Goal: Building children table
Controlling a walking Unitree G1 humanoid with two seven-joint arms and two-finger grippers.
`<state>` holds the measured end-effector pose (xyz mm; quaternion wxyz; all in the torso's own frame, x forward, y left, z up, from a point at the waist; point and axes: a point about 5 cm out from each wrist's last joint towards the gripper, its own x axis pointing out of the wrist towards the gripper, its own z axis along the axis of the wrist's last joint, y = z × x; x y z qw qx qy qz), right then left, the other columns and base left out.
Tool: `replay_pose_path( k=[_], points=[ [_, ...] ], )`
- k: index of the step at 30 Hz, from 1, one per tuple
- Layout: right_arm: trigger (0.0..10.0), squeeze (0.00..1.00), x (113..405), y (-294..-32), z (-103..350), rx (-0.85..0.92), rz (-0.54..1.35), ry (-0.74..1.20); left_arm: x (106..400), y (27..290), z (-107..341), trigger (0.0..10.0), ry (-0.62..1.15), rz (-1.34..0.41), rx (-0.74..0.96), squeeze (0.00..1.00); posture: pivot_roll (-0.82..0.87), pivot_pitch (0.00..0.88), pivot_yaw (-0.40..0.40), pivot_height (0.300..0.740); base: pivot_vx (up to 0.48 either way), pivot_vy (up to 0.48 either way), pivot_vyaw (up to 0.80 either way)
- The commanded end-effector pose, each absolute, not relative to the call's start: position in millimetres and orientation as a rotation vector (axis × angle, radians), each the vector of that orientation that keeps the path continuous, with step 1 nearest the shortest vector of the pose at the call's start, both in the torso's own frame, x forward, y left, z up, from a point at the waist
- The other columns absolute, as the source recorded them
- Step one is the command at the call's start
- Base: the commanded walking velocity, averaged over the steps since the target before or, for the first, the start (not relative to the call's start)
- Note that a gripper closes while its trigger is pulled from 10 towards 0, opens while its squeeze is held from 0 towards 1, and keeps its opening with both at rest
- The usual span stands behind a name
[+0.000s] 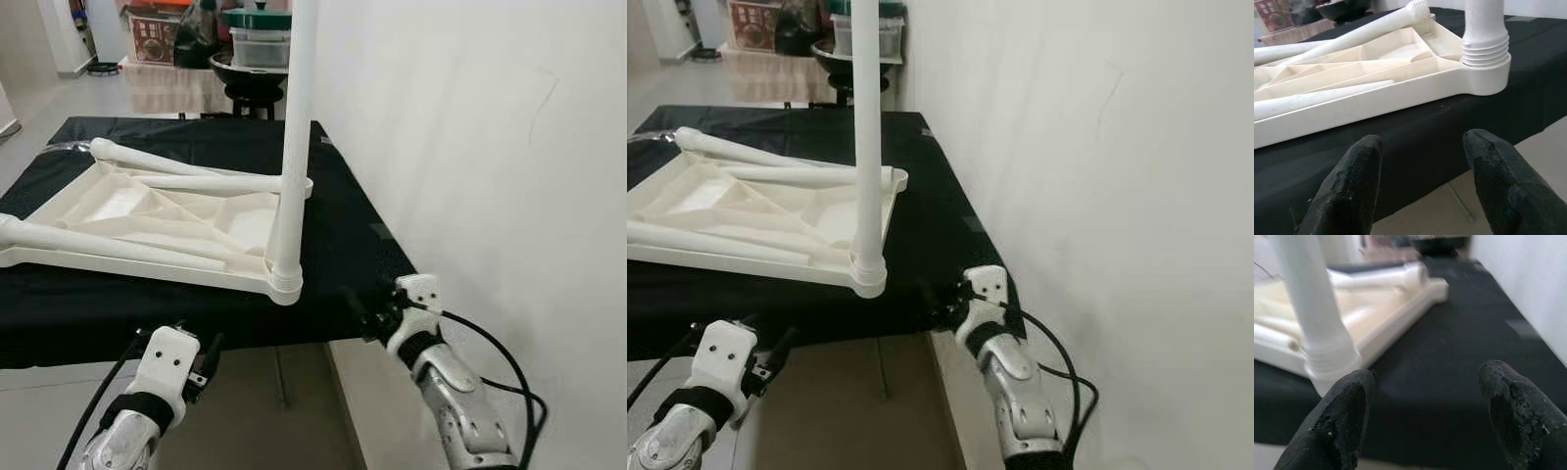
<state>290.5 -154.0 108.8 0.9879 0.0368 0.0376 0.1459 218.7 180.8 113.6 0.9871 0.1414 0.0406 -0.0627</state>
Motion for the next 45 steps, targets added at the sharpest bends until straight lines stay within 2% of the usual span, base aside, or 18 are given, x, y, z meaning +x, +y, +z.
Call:
replay_pose_path(
  k=[1, 9, 16, 25, 31, 45],
  points=[
    [10.0, 0.0, 285, -158, 110, 0.06, 0.275, 0.092, 218, 176, 106, 10.0, 0.097, -0.133, 0.286, 0.0, 0.11, 0.0, -0.089, 0.74, 0.0, 0.0, 0.0],
    [10.0, 0.0, 283, -153, 113, 0.052, 0.272, 0.097, 219, 174, 101, 10.0, 0.104, -0.13, 0.303, 0.0, 0.11, 0.0, -0.078, 0.74, 0.0, 0.0, 0.0],
    [10.0, 0.0, 286, -148, 116, 0.059, 0.278, 0.099, 226, 174, 98, 10.0, 0.119, -0.124, 0.296, 0.0, 0.11, 0.0, -0.077, 0.74, 0.0, 0.474, 0.0],
    [10.0, 0.0, 287, -154, 119, 0.084, 0.236, 0.111, 232, 173, 100, 10.0, 0.089, -0.118, 0.284, 0.0, 0.1, 0.0, -0.071, 0.74, 0.0, 0.463, 0.0],
    [10.0, 0.0, 289, -156, 118, 0.062, 0.228, 0.12, 239, 166, 103, 10.0, 0.073, -0.174, 0.303, 0.0, 0.09, 0.0, -0.069, 0.74, 0.0, 0.0, 0.0],
    [10.0, 0.0, 304, -161, 116, 0.048, 0.203, 0.141, 254, 141, 110, 10.0, 0.024, -0.303, 0.224, 0.0, 0.08, 0.0, -0.063, 0.74, 0.0, 0.0, 0.0]
  ],
)
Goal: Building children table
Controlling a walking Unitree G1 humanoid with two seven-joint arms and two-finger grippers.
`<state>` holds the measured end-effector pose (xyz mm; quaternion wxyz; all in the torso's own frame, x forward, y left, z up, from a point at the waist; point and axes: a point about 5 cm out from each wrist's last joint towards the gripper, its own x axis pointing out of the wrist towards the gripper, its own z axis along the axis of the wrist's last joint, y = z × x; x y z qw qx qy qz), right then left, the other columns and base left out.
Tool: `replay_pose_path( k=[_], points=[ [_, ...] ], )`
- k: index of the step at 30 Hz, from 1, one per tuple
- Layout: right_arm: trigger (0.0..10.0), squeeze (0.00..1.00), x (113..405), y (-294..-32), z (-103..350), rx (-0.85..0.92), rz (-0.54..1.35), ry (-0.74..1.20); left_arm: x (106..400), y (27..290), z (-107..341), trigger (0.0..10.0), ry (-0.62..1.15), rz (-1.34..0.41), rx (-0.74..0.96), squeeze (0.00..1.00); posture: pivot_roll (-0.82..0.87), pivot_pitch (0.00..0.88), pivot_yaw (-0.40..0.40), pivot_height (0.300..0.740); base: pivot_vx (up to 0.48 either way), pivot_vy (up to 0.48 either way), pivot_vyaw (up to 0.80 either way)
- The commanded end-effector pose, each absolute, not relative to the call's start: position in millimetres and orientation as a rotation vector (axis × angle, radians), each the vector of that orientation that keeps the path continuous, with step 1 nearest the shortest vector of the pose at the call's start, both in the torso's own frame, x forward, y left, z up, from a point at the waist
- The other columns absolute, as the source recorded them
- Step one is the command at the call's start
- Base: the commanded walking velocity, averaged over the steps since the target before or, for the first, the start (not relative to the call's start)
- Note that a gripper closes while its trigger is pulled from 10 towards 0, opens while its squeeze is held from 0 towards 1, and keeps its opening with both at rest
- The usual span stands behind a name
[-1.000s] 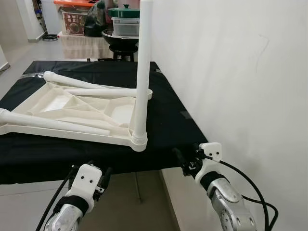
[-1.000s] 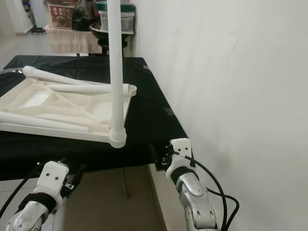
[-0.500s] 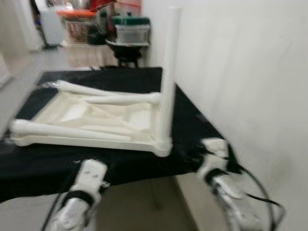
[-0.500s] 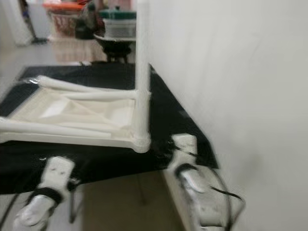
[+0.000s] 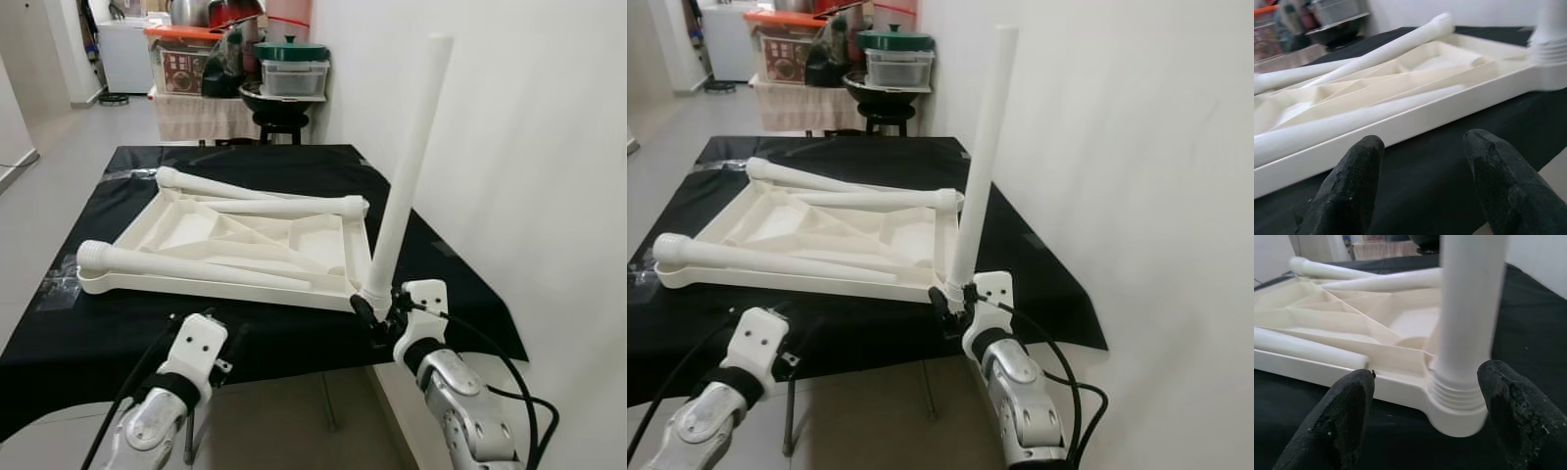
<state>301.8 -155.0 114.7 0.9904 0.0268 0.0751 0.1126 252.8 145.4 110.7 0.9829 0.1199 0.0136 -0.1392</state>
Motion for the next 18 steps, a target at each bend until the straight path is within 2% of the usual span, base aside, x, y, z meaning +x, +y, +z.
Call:
replay_pose_path(
  k=[1, 12, 18],
  points=[
    [10.0, 0.0, 307, -163, 116, 0.042, 0.194, 0.144, 257, 138, 111, 10.0, 0.017, -0.314, 0.222, 0.0, 0.08, 0.0, -0.064, 0.74, 0.0, 0.0, 0.0],
    [10.0, 0.0, 310, -170, 116, 0.058, 0.185, 0.131, 265, 137, 110, 10.0, 0.007, -0.341, 0.167, 0.0, 0.06, 0.0, -0.054, 0.74, 0.0, 0.0, 0.0],
    [10.0, 0.0, 310, -174, 118, 0.073, 0.196, 0.114, 259, 140, 107, 10.0, 0.014, -0.349, 0.147, 0.0, 0.05, 0.0, -0.05, 0.74, 0.256, 0.0, 0.0]
  ],
)
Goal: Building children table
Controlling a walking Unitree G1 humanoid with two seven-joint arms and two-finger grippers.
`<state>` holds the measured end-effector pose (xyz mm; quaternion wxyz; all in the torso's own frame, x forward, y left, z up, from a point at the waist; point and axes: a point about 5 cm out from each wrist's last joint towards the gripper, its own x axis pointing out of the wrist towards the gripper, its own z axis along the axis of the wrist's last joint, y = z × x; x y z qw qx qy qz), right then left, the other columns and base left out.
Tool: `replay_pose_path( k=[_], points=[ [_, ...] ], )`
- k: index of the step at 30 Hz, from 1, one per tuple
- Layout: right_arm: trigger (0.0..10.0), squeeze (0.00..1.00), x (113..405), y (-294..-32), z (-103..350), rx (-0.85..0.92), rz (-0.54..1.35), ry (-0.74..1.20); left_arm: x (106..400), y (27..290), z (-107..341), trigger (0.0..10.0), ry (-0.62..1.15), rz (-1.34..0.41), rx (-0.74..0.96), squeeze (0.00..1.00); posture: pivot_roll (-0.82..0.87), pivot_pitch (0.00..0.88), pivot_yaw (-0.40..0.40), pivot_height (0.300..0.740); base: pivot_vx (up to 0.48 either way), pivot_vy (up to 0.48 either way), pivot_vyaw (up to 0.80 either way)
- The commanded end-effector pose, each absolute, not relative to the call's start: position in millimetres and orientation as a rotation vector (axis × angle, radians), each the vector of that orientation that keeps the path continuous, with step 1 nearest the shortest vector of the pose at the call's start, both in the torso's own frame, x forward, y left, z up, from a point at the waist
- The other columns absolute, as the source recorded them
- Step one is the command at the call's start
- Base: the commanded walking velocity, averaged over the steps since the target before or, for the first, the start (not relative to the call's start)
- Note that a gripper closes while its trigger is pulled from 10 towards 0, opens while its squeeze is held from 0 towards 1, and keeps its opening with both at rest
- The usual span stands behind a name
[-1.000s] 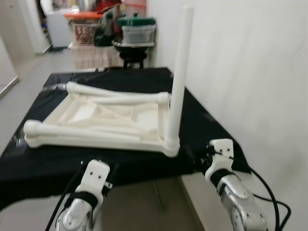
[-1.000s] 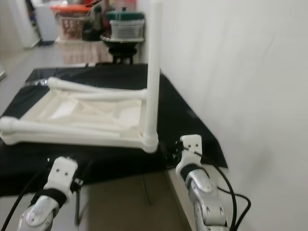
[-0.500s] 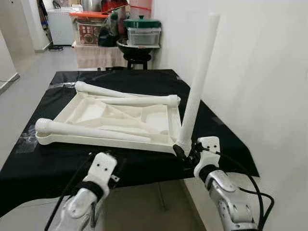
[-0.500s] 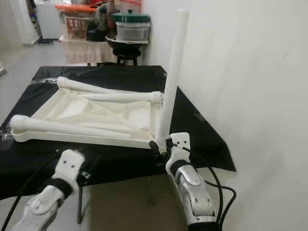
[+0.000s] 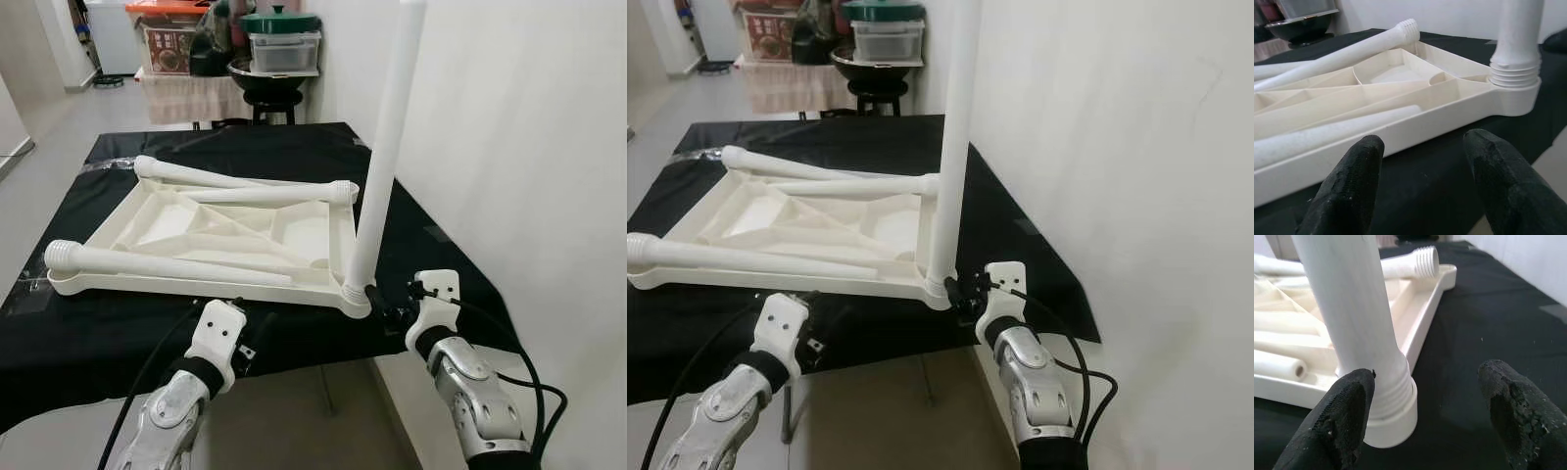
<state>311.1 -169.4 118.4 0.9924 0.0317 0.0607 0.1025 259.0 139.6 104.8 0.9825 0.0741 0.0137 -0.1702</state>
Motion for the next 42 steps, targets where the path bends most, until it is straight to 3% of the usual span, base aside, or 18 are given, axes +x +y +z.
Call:
replay_pose_path(
  k=[1, 6, 13, 33, 35, 42],
  points=[
    [10.0, 0.0, 310, -172, 121, 0.056, 0.226, 0.094, 257, 140, 107, 10.0, 0.015, -0.352, 0.144, 0.0, 0.05, 0.0, -0.05, 0.74, 0.277, 0.0, 0.0],
    [10.0, 0.0, 314, -167, 129, 0.015, 0.314, 0.053, 255, 138, 106, 10.0, 0.014, -0.369, 0.142, 0.0, 0.05, 0.0, -0.05, 0.74, 0.281, 0.0, 0.79],
    [10.0, 0.0, 325, -168, 132, -0.024, 0.315, 0.076, 254, 136, 105, 10.0, 0.013, -0.385, 0.144, 0.0, 0.05, 0.0, -0.049, 0.74, 0.283, 0.0, 0.0],
    [10.0, 0.0, 346, -152, 152, -0.144, 0.596, 0.042, 251, 131, 108, 10.0, 0.0, -0.411, 0.144, 0.0, 0.08, 0.0, -0.064, 0.74, 0.213, 0.0, 0.0],
    [10.0, 0.0, 351, -153, 156, -0.173, 0.72, 0.053, 250, 130, 107, 10.0, 0.006, -0.431, 0.149, 0.0, 0.09, 0.0, -0.066, 0.74, 0.0, 0.0, 0.0],
    [10.0, 0.0, 356, -151, 162, -0.202, 0.864, 0.059, 245, 126, 108, 10.0, 0.008, -0.485, 0.143, 0.0, 0.1, 0.0, -0.069, 0.74, 0.0, 0.0, 0.0]
  ],
)
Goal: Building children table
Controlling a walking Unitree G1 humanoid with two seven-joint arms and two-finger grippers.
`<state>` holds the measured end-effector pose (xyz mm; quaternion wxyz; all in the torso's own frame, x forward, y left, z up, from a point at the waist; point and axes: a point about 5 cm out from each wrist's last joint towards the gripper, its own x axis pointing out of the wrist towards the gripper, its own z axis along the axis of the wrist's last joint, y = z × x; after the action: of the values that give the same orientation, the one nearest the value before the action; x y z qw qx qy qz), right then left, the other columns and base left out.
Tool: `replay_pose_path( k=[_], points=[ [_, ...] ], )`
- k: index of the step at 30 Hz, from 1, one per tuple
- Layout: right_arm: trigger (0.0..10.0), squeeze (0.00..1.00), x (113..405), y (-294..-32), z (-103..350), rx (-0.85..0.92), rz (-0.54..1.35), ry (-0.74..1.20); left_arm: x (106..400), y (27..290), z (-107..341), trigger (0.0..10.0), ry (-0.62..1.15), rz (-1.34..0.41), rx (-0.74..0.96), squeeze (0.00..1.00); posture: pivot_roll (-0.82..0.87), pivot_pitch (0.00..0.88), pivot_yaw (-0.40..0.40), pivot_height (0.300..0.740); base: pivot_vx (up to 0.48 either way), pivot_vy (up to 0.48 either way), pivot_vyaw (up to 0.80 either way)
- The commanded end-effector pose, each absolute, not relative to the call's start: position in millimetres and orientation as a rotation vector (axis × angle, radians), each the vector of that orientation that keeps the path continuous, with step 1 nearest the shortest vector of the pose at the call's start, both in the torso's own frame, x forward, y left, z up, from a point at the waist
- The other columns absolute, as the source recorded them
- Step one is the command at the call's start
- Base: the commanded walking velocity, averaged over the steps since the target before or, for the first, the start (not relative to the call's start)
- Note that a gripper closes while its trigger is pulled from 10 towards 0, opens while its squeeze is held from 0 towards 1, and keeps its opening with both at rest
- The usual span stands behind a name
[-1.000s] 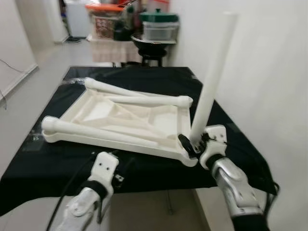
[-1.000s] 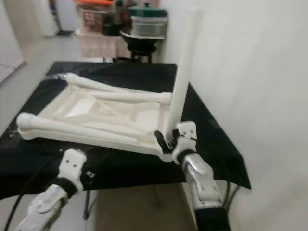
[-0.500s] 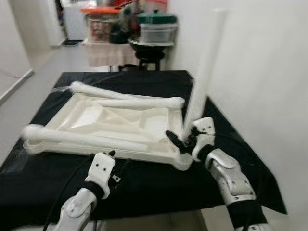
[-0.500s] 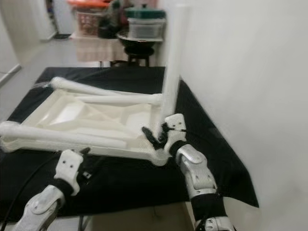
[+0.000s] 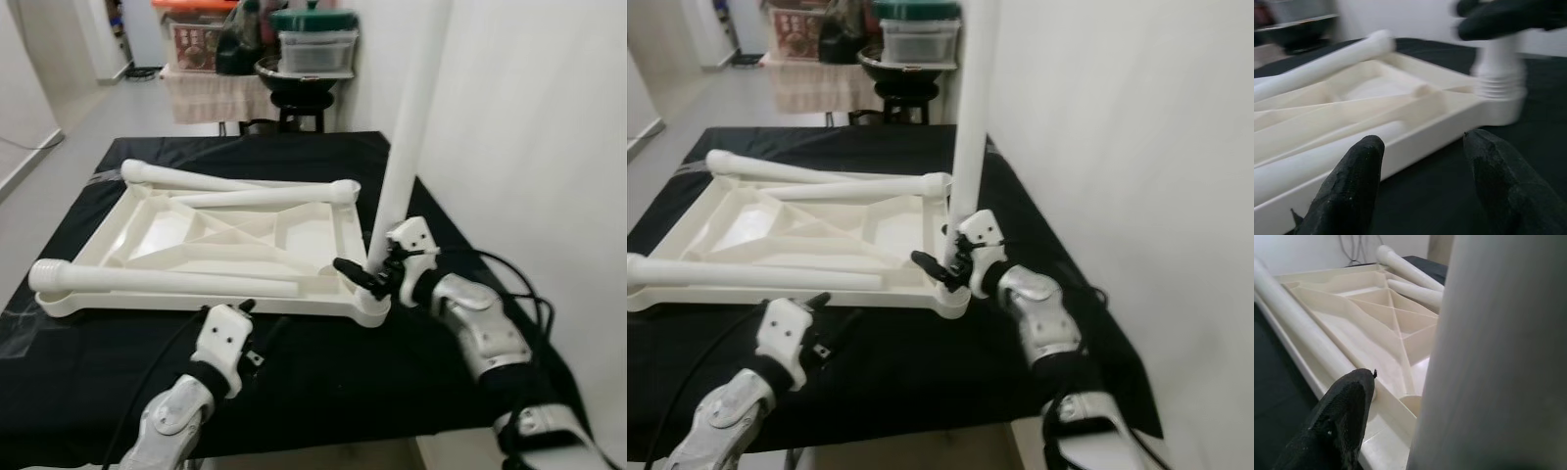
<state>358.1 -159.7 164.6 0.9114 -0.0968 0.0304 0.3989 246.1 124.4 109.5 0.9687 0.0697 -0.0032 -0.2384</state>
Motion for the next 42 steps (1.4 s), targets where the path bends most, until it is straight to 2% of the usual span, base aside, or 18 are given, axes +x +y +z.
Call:
replay_pose_path(
  k=[1, 5, 10, 11, 13, 14, 22, 27, 29, 31, 32, 33, 34, 35, 36, 39, 42],
  points=[
    [10.0, 0.0, 358, -148, 167, -0.19, 0.946, 0.059, 240, 122, 108, 10.0, 0.01, -0.526, 0.136, 0.0, 0.11, 0.0, -0.074, 0.74, 0.0, 0.0, 0.0],
    [10.0, 0.0, 364, -140, 178, -0.132, 1.133, 0.074, 227, 117, 110, 10.0, 0.017, -0.6, 0.11, 0.0, 0.14, 0.0, -0.091, 0.74, 0.0, 0.0, 0.0],
    [10.0, 0.0, 366, -136, 180, -0.118, 1.206, 0.096, 217, 118, 109, 10.0, 0.032, -0.603, 0.093, 0.0, 0.16, 0.0, -0.098, 0.74, 0.0, 0.0, 0.0],
    [4.0, 0.0, 367, -134, 181, -0.107, 1.231, 0.094, 211, 120, 109, 10.0, 0.04, -0.597, 0.088, 0.0, 0.17, 0.0, -0.101, 0.74, 0.0, 0.0, 0.0],
    [4.0, 0.0, 367, -133, 182, -0.1, 1.244, 0.091, 207, 121, 108, 10.0, 0.045, -0.593, 0.085, 0.0, 0.18, 0.0, -0.103, 0.74, 0.0, 0.0, 0.0],
    [0.0, 0.0, 367, -132, 182, -0.082, 1.26, 0.091, 203, 122, 109, 10.0, 0.051, -0.586, 0.081, 0.0, 0.19, 0.0, -0.105, 0.74, 0.0, 0.0, 0.0],
    [0.0, 0.0, 372, -132, 184, -0.067, 1.249, 0.084, 194, 129, 110, 10.0, 0.059, -0.535, 0.055, 0.0, 0.19, 0.0, -0.099, 0.74, 0.0, 0.0, 0.0],
    [0.0, 0.0, 375, -142, 180, -0.157, 1.124, 0.09, 198, 127, 113, 10.0, 0.043, -0.525, 0.055, 0.0, 0.17, 0.0, -0.103, 0.74, 0.0, 0.0, 0.0],
    [0.0, 0.0, 375, -147, 170, -0.167, 1.007, 0.124, 199, 127, 114, 10.0, 0.041, -0.525, 0.051, 0.0, 0.14, 0.0, -0.112, 0.74, 0.0, 0.0, 0.0],
    [0.0, 0.0, 375, -147, 170, -0.167, 1.007, 0.124, 199, 127, 114, 10.0, 0.041, -0.525, 0.051, 0.0, 0.14, 0.0, -0.112, 0.74, 0.0, 0.0, 0.0],
    [0.0, 0.0, 373, -142, 149, -0.1, 0.712, 0.157, 198, 126, 114, 6.7, 0.035, -0.529, 0.045, 0.0, 0.12, 0.0, -0.114, 0.74, 0.0, 0.0, 0.0],
    [0.0, 0.0, 373, -142, 149, -0.1, 0.712, 0.157, 198, 126, 114, 6.7, 0.035, -0.529, 0.045, 0.0, 0.12, 0.0, -0.114, 0.74, 0.0, 0.0, 0.0],
    [0.0, 0.0, 319, -102, 98, 0.105, 0.384, 0.282, 202, 124, 117, 0.0, 0.021, -0.549, 0.024, 0.0, 0.11, 0.0, -0.064, 0.74, 0.0, 0.0, 0.0],
    [0.0, 0.0, 319, -102, 98, 0.105, 0.384, 0.282, 202, 124, 117, 0.0, 0.021, -0.549, 0.024, 0.0, 0.11, 0.0, -0.064, 0.74, 0.0, 0.0, 0.0],
    [0.0, 0.0, 304, -91, 94, 0.137, 0.326, 0.295, 204, 123, 117, 0.0, 0.016, -0.561, 0.02, 0.0, 0.1, 0.0, -0.055, 0.74, 0.0, 0.0, 0.0],
    [0.0, 0.0, 306, -83, 94, 0.134, 0.349, 0.282, 208, 122, 117, 0.0, 0.017, -0.568, 0.022, 0.0, 0.08, 0.0, -0.045, 0.74, 0.0, 0.0, 0.0],
    [0.0, 0.0, 330, -84, 102, 0.074, 0.34, 0.233, 218, 121, 115, 0.0, 0.018, -0.571, 0.02, 0.0, 0.09, 0.0, -0.058, 0.74, 0.0, 0.0, 0.0]
  ],
)
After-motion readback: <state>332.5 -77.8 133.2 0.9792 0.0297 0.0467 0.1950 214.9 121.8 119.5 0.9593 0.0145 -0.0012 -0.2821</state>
